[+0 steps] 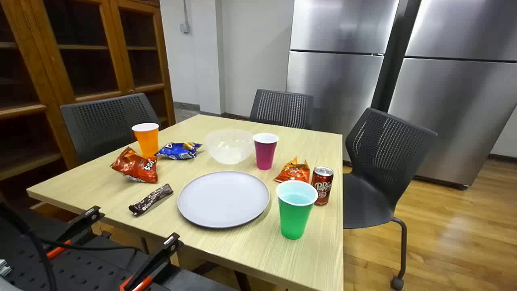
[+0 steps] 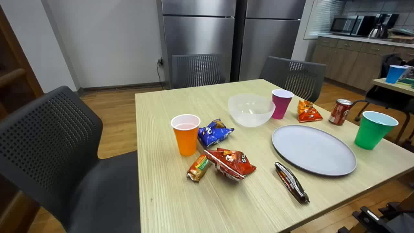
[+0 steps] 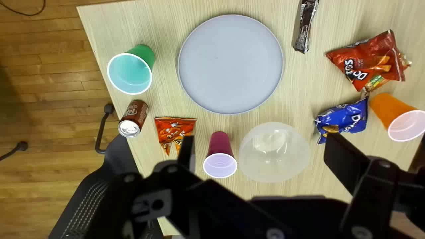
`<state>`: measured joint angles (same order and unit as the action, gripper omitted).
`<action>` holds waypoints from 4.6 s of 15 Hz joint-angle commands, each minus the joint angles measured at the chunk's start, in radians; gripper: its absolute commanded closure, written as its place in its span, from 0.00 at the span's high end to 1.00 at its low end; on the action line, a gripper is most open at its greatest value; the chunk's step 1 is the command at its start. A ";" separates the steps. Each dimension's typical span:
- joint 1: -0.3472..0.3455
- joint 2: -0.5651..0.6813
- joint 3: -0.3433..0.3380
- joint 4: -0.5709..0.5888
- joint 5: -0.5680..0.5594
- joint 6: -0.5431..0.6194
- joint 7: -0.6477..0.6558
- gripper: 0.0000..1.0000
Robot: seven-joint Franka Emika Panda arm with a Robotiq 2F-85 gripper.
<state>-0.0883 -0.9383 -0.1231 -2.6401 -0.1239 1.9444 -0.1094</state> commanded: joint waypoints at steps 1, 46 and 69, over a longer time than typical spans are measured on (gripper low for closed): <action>-0.001 0.002 0.001 0.003 0.001 -0.003 0.000 1.00; -0.021 1.015 -0.052 0.586 0.172 0.203 -0.008 1.00; -0.006 1.395 -0.053 0.862 0.151 0.222 0.312 1.00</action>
<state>-0.0895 0.4077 -0.1875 -1.8429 0.0378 2.1833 0.1359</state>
